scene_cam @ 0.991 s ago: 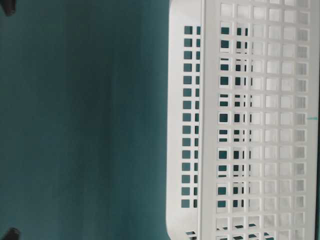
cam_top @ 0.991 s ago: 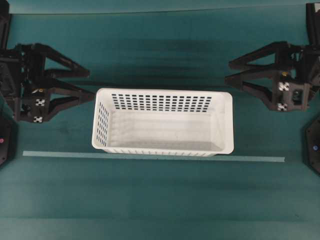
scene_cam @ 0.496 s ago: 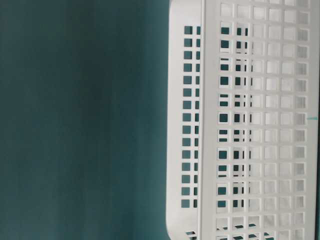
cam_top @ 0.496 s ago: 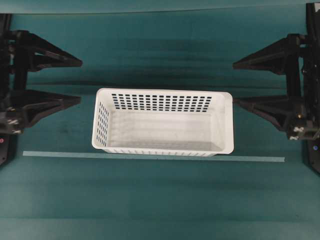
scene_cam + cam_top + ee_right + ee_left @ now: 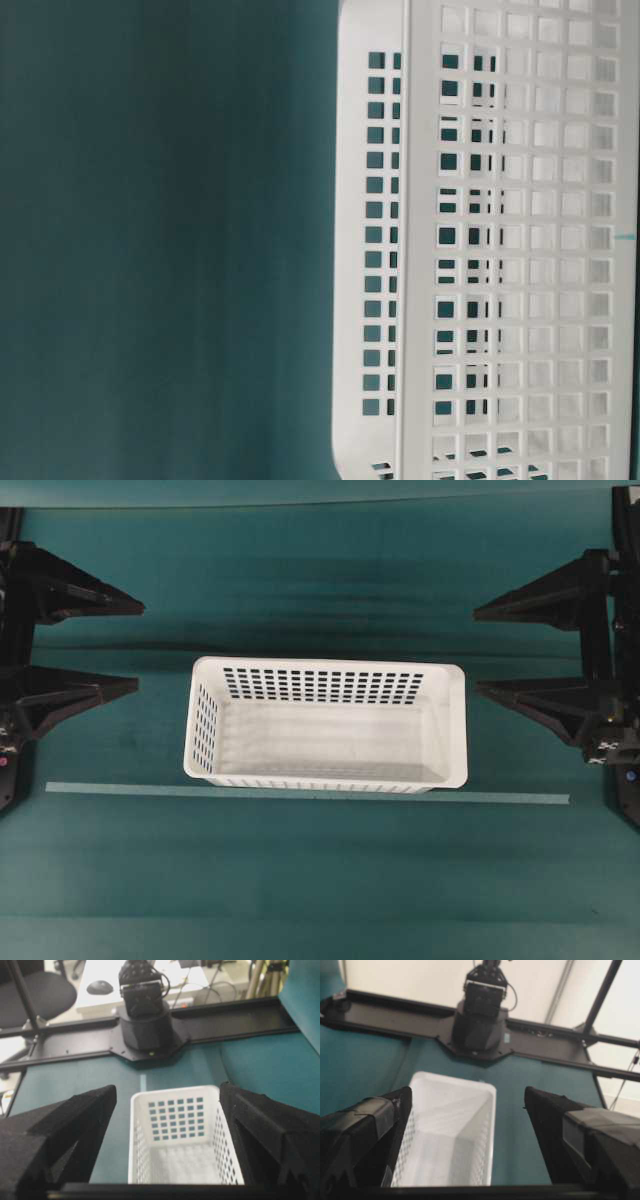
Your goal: Lift the white basket with both hands.
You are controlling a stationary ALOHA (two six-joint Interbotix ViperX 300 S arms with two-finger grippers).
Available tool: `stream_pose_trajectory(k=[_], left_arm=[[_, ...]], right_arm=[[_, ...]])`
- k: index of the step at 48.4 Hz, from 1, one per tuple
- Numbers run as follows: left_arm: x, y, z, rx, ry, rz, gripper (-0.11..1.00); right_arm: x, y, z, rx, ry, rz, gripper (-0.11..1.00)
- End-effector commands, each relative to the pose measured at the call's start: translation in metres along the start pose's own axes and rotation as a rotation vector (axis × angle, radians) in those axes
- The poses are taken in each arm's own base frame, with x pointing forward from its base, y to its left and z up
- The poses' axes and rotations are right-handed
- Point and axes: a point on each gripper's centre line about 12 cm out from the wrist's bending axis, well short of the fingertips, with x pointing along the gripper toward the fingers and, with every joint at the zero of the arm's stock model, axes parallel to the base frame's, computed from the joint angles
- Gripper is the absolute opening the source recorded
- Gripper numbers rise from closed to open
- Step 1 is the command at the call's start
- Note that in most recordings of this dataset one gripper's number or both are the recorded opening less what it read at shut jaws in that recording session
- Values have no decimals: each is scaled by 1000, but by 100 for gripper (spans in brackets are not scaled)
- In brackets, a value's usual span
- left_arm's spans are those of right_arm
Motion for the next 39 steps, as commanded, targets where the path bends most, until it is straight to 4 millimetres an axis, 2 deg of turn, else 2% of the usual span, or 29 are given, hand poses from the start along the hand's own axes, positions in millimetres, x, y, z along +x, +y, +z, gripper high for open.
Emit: stream_pose_trajectory(k=[1, 39], left_arm=[[2, -1, 4, 5, -12, -3, 96], [0, -2, 3, -6, -15, -7, 96]], right_arm=[[3, 0, 2, 2, -6, -1, 90], [3, 0, -2, 3, 0, 0, 90]])
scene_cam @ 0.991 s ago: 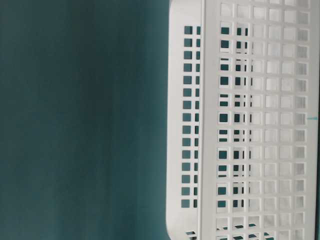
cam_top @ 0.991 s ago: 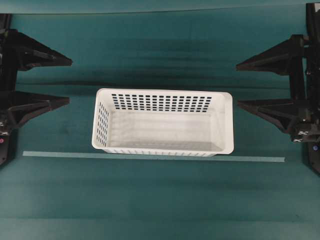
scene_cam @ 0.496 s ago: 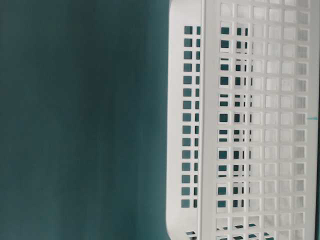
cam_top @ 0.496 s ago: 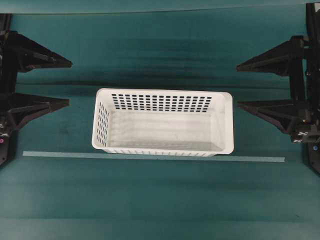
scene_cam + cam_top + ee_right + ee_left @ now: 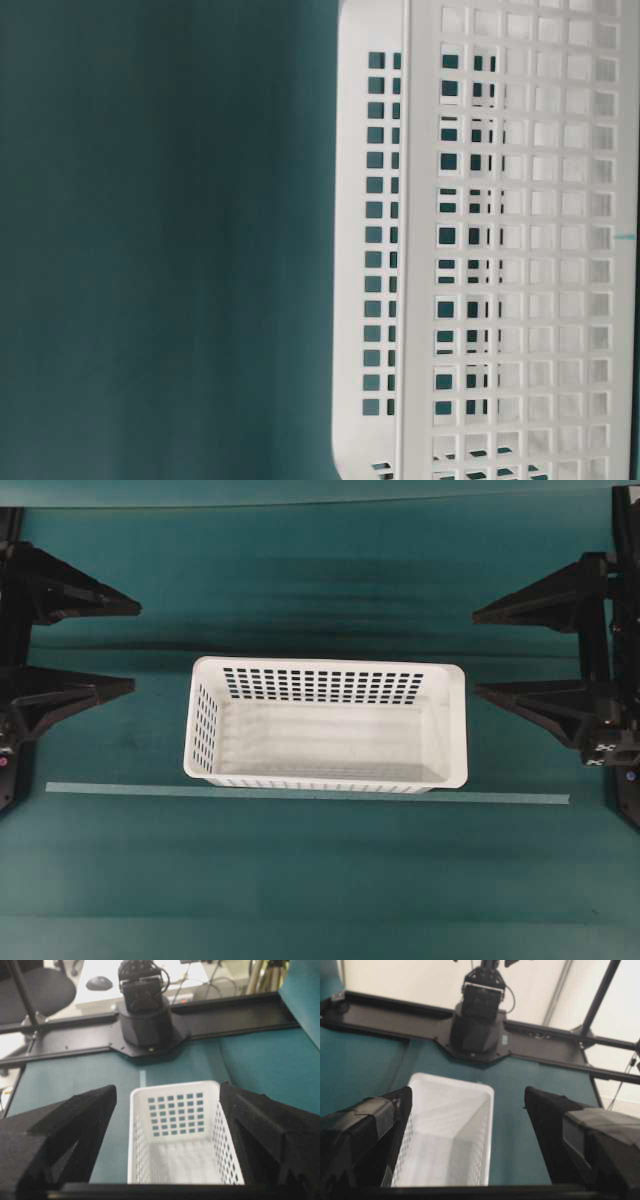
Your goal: Lift the white basket with both hands.
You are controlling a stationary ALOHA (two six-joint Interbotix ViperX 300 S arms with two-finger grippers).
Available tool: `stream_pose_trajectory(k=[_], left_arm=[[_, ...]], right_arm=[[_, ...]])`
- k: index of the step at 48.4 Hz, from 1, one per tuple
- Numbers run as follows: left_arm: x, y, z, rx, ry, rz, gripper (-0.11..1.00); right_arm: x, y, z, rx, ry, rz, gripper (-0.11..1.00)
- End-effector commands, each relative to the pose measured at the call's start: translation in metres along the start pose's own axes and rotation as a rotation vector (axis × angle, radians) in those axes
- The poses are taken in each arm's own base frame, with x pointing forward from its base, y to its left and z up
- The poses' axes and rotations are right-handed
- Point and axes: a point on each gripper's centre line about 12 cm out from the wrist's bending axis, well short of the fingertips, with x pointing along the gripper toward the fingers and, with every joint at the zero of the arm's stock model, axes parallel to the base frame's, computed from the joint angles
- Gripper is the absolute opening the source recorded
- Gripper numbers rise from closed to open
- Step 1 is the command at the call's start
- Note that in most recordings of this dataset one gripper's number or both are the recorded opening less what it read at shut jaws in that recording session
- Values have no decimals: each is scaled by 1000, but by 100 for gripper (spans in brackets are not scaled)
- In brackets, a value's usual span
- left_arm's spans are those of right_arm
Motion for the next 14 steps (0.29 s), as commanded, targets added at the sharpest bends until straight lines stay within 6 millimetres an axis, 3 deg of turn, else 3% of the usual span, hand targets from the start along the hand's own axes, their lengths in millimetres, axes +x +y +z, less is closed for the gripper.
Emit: stream_pose_trajectory(k=[1, 14], left_arm=[[2, -1, 3, 2, -9, -4, 96], [2, -1, 2, 2, -7, -6, 96]], right_arm=[[3, 0, 2, 0, -8, 1, 90], [3, 0, 2, 11, -6, 1, 90]])
